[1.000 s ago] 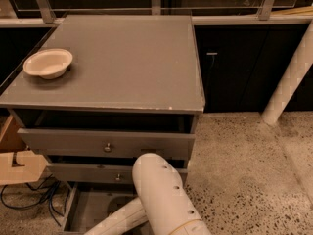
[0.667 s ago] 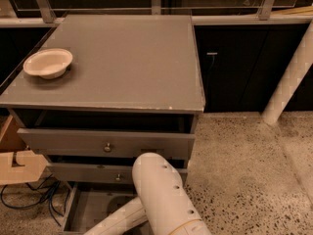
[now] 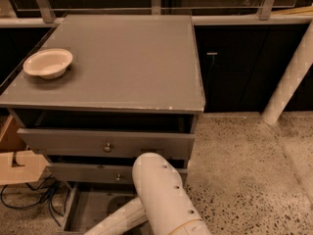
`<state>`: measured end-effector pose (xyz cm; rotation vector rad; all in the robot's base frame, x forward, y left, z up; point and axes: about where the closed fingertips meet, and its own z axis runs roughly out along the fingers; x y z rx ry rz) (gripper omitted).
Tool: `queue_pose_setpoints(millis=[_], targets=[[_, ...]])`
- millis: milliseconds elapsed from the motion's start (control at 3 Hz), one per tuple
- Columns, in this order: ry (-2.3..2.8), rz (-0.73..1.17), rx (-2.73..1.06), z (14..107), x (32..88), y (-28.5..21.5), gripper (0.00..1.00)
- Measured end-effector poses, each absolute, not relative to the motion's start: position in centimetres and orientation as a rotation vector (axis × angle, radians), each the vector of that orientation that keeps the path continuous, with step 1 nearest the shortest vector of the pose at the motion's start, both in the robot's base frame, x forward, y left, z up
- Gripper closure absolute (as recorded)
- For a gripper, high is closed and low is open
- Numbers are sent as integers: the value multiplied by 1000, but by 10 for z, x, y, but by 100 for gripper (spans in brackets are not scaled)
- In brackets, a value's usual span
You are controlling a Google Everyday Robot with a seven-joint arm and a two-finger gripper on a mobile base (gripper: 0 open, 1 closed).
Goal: Place green can into bottom drawer
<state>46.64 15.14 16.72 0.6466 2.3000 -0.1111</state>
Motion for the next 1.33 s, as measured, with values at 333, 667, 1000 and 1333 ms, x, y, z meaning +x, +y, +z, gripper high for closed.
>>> queue_pose_setpoints(millis=[333, 667, 1000, 1333], targets=[[2300, -111, 647, 167, 466, 151, 26], [2300, -111, 647, 167, 466, 151, 3], [2300, -111, 647, 167, 466, 151, 0], [2300, -111, 647, 167, 466, 151, 0]])
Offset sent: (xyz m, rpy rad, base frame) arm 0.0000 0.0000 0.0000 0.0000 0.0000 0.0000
